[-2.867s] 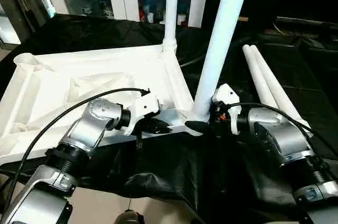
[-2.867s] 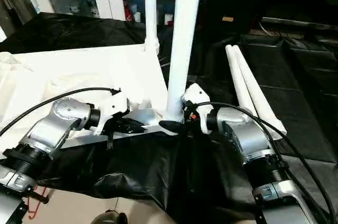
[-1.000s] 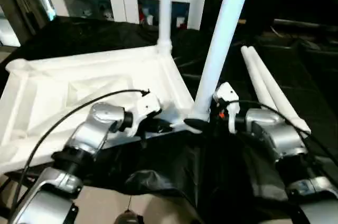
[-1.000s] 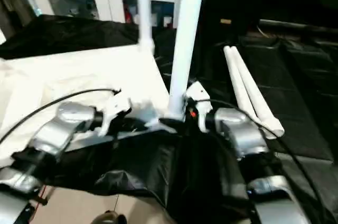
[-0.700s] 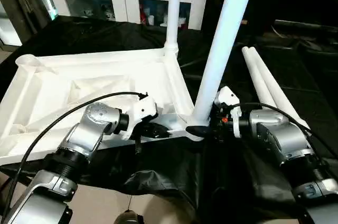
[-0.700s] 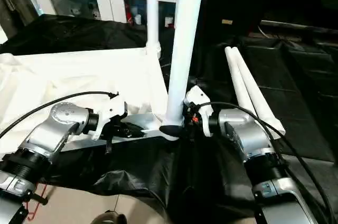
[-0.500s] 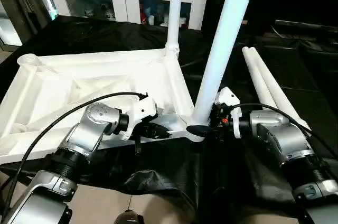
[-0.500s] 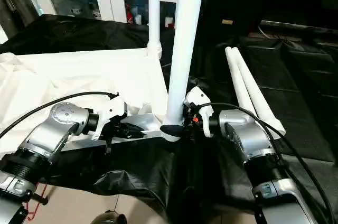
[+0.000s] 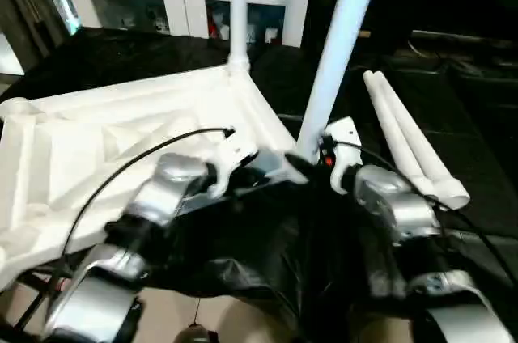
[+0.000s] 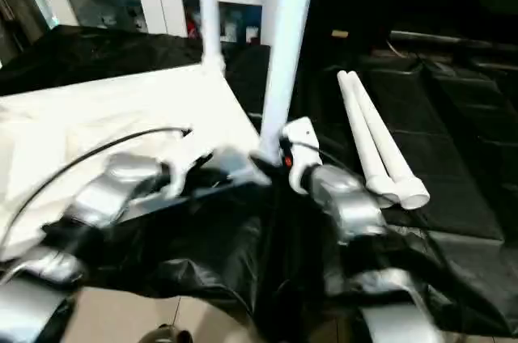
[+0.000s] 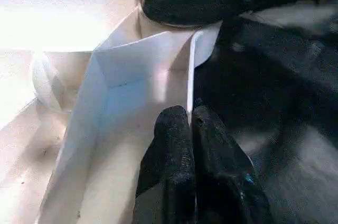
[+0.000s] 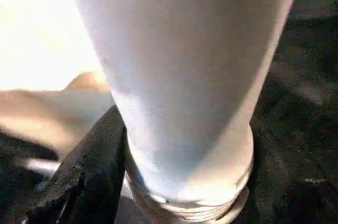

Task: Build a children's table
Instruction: Rotate leg to tighten

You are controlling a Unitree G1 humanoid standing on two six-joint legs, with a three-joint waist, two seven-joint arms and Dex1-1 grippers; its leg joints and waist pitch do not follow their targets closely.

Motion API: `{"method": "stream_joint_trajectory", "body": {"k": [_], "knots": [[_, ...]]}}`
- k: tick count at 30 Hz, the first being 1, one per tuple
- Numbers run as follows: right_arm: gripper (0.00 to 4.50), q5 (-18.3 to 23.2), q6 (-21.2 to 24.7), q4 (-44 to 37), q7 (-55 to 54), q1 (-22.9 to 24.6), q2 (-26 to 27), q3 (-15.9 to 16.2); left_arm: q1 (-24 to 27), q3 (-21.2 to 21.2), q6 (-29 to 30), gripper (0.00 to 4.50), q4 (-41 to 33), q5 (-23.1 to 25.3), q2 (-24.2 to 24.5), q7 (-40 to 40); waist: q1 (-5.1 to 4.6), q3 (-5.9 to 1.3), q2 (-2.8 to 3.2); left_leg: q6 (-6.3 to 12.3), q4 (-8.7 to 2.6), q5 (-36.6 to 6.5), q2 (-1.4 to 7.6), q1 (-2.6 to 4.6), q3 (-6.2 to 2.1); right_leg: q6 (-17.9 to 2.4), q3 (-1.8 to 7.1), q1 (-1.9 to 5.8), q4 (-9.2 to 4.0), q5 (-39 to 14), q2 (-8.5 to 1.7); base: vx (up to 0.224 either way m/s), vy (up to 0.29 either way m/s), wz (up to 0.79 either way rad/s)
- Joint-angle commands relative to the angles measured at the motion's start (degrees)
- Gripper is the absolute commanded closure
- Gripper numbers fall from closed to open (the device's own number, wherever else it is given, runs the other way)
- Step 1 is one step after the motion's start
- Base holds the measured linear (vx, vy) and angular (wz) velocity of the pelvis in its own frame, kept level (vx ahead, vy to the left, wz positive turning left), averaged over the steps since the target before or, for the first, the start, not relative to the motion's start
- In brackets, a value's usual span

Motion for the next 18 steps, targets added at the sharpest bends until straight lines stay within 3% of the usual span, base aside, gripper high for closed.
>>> {"method": "stream_joint_trajectory", "body": {"k": [1,3,5,9,18], "knots": [[1.70,-0.12,-1.97,3.19,-0.56,-0.15,5.31,3.17,-3.77,2.76,-1.59,4.50,-0.02,-0.57,-2.85,6.94,-0.27,-4.86,-0.01,-1.02,-3.91,-13.24,2.02,1.58,-1.26,-10.74,2.62,2.25,-4.70,-15.59,-4.85,0.000,0.000,0.00],[1.14,0.74,-2.88,4.29,-0.57,-0.86,7.09,2.41,-3.78,2.09,-2.66,4.50,-0.04,-0.57,-3.51,6.15,-0.19,-4.96,0.05,-0.55,-3.96,-12.60,2.07,1.45,-1.33,-11.09,2.61,2.54,-4.50,-13.42,-4.84,0.000,0.000,0.00],[0.98,1.62,-2.14,4.22,0.85,-1.03,7.74,2.05,-3.06,1.59,-2.92,4.50,-1.02,-0.77,-3.46,4.52,-0.07,-4.99,-0.03,0.52,-3.99,-11.31,2.09,1.34,-1.25,-11.50,2.59,2.73,-4.22,-10.80,-4.71,0.000,0.000,0.00],[0.62,0.65,-2.43,3.91,1.85,-0.90,6.50,2.66,-1.18,0.64,-4.12,4.50,-3.06,-1.44,-1.98,0.55,-0.04,-4.86,-0.24,0.66,-4.10,-11.93,2.18,1.42,-1.26,-11.52,2.55,2.75,-4.39,-12.24,-4.87,0.000,0.000,0.00],[0.62,0.29,-2.23,1.02,12.15,0.60,0.70,4.17,2.50,-0.56,-5.49,4.50,-6.80,-2.74,2.32,-7.92,-0.68,-4.73,-0.39,0.98,-4.12,-12.12,2.23,1.27,-1.26,-11.43,2.58,2.81,-4.38,-13.43,-4.84,0.000,0.000,0.00]]}}
